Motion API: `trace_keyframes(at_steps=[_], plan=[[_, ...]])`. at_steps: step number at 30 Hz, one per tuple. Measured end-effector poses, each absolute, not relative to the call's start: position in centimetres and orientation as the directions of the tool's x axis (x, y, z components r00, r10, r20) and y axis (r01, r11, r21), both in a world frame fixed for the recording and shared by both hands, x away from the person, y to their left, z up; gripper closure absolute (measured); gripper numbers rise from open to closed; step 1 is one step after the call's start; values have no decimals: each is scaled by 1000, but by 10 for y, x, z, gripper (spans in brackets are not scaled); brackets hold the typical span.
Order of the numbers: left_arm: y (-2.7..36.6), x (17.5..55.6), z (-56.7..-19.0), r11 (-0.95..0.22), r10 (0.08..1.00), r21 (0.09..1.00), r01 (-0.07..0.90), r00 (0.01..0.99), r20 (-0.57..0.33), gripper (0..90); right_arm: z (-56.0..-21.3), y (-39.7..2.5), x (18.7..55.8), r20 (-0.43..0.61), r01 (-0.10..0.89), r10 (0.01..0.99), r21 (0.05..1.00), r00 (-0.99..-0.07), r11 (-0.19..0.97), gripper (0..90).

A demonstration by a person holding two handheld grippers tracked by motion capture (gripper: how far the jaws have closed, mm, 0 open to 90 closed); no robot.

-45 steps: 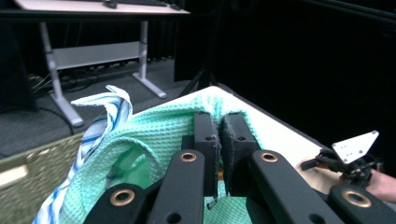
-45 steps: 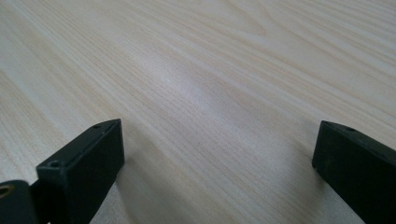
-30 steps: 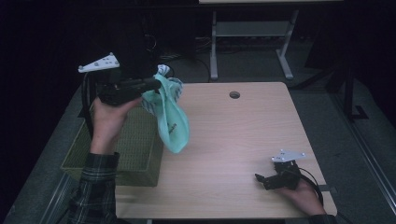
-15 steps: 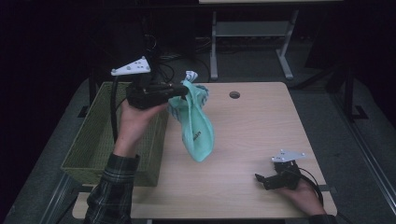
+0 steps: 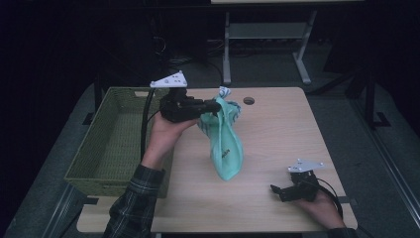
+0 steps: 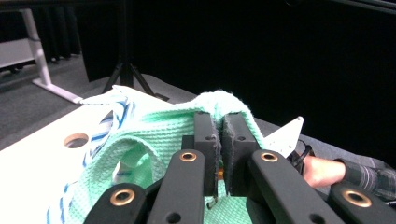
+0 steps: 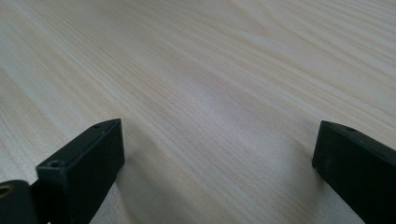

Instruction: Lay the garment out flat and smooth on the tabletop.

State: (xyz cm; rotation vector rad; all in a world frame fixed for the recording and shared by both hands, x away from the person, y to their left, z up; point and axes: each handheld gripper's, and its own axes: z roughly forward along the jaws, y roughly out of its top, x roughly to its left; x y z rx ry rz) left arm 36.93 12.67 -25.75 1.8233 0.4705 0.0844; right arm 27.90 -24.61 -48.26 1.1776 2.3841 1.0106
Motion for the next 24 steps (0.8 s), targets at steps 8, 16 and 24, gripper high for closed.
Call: trace_keyframes(at_steps=[8, 16, 24], plan=[[114, 370, -275, -247, 318, 931, 268, 930, -183, 857, -483, -246, 279, 43, 575, 782, 703, -621, 418, 18], [102, 372, -293, -290, 287, 920, 264, 941, -180, 857, -483, -246, 279, 44, 575, 783, 704, -621, 417, 18], [88, 374, -317, -334, 265, 900, 279, 944, -194, 857, -483, -246, 279, 42, 573, 782, 705, -622, 418, 18]])
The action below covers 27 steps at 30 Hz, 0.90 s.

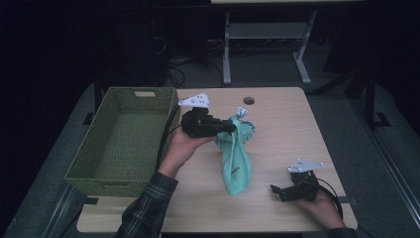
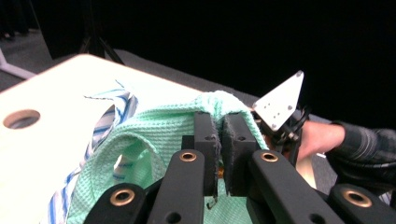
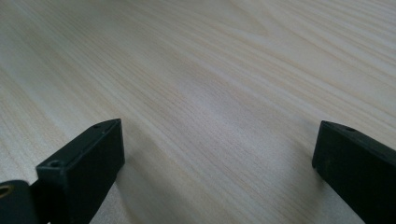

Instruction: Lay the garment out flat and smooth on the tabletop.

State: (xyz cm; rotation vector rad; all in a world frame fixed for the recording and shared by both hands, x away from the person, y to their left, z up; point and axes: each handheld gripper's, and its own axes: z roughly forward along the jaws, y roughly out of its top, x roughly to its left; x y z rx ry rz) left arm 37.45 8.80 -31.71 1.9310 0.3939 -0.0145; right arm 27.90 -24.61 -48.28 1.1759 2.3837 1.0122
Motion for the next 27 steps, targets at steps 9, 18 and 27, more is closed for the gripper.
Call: trace_keyframes(at_steps=[9, 18, 27], plan=[[76, 375, -348, -404, 258, 865, 298, 944, -205, 856, -483, -246, 279, 45, 577, 783, 702, -621, 417, 18], [71, 366, -384, -478, 284, 815, 328, 935, -210, 853, -483, -246, 279, 44, 577, 782, 702, -621, 419, 18], [68, 357, -410, -585, 308, 745, 322, 937, -163, 846, -483, -246, 279, 44, 576, 782, 702, -621, 419, 18]])
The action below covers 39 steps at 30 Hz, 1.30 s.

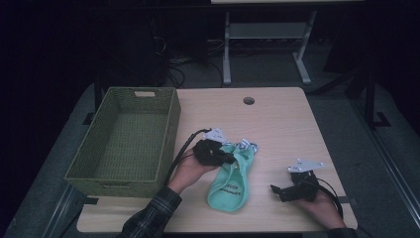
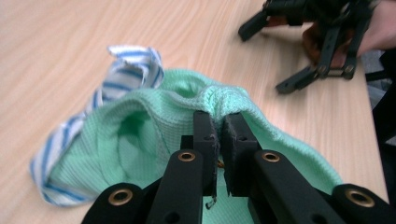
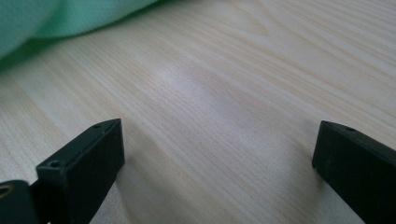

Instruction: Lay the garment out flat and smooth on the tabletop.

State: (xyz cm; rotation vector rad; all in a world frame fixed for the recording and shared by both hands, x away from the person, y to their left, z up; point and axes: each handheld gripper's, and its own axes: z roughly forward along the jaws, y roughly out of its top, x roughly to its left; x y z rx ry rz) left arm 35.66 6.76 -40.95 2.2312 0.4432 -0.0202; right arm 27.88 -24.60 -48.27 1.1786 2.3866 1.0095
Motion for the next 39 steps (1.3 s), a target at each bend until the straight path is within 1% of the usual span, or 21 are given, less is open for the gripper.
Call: trace_keyframes(at_steps=[9, 12, 15, 18, 19, 22, 25, 28, 31, 36, 39], plan=[[55, 354, -435, -657, 311, 680, 325, 939, -148, 843, -483, -246, 279, 42, 574, 779, 701, -625, 423, 18], [50, 355, -447, -671, 315, 661, 337, 936, -158, 842, -483, -246, 279, 41, 574, 779, 701, -625, 423, 18], [44, 355, -457, -703, 317, 630, 330, 938, -138, 833, -483, -246, 279, 42, 574, 779, 701, -625, 424, 18], [44, 357, -458, -687, 325, 638, 348, 932, -158, 822, -483, -246, 279, 41, 574, 779, 701, -626, 424, 18], [45, 357, -458, -685, 326, 640, 348, 932, -157, 804, -483, -246, 279, 41, 574, 779, 701, -626, 424, 18], [47, 356, -454, -682, 350, 638, 357, 926, -143, 672, -483, -246, 279, 41, 574, 779, 701, -626, 424, 18], [53, 354, -446, -681, 358, 644, 348, 926, -122, 571, -483, -246, 279, 41, 574, 779, 701, -626, 424, 18], [60, 351, -437, -662, 368, 662, 350, 922, -119, 538, -483, -246, 279, 42, 574, 779, 701, -625, 424, 18], [66, 346, -432, -659, 375, 668, 347, 921, -108, 543, -483, -246, 279, 42, 574, 779, 701, -625, 423, 18], [75, 335, -433, -661, 374, 665, 348, 921, -110, 609, -483, -246, 279, 42, 574, 779, 701, -625, 423, 18], [78, 331, -436, -666, 377, 657, 353, 919, -113, 627, -483, -246, 279, 41, 574, 779, 701, -625, 423, 18]])
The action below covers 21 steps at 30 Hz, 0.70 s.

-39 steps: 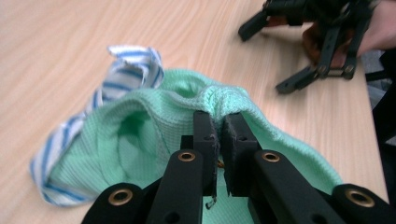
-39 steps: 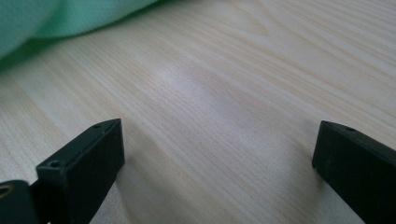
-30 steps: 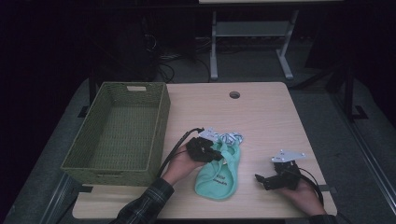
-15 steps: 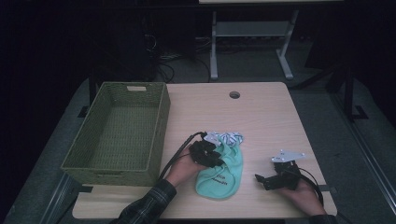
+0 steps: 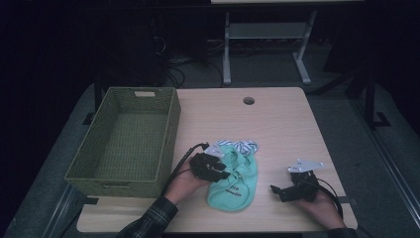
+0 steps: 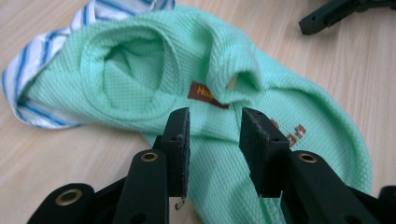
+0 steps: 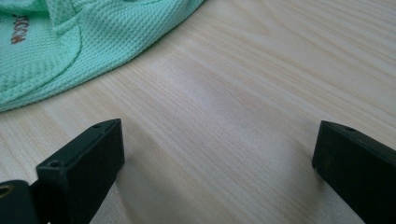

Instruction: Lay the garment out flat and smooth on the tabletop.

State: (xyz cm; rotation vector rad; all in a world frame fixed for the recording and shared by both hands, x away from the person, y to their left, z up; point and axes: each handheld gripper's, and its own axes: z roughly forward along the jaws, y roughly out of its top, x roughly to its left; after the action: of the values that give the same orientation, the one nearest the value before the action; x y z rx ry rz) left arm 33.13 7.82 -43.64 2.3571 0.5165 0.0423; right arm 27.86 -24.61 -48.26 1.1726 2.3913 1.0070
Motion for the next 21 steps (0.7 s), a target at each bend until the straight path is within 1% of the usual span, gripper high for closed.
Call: trace_keyframes(at_steps=[2, 3, 4, 8, 16, 17, 19, 20, 21], plan=[[78, 332, -440, -658, 388, 662, 360, 915, -111, 627, -483, -246, 279, 41, 574, 779, 701, -625, 424, 18], [78, 334, -440, -674, 379, 652, 348, 920, -99, 626, -483, -246, 279, 41, 574, 779, 701, -625, 423, 18], [77, 334, -442, -656, 394, 662, 362, 913, -108, 627, -483, -246, 279, 41, 574, 779, 701, -625, 423, 18], [73, 337, -448, -640, 396, 668, 381, 908, -138, 635, -483, -246, 279, 42, 574, 779, 701, -625, 423, 18], [61, 339, -458, -667, 384, 649, 366, 915, -122, 653, -483, -246, 279, 41, 574, 779, 701, -625, 424, 18], [60, 339, -459, -684, 379, 636, 357, 919, -108, 665, -483, -246, 279, 41, 574, 779, 701, -625, 423, 18], [59, 339, -460, -684, 392, 635, 358, 915, -92, 721, -483, -246, 279, 41, 574, 779, 701, -625, 423, 18], [59, 339, -459, -690, 389, 630, 356, 917, -91, 786, -483, -246, 279, 41, 574, 779, 701, -625, 424, 18], [59, 340, -459, -695, 390, 624, 357, 916, -91, 809, -483, -246, 279, 41, 574, 779, 701, -625, 424, 18]])
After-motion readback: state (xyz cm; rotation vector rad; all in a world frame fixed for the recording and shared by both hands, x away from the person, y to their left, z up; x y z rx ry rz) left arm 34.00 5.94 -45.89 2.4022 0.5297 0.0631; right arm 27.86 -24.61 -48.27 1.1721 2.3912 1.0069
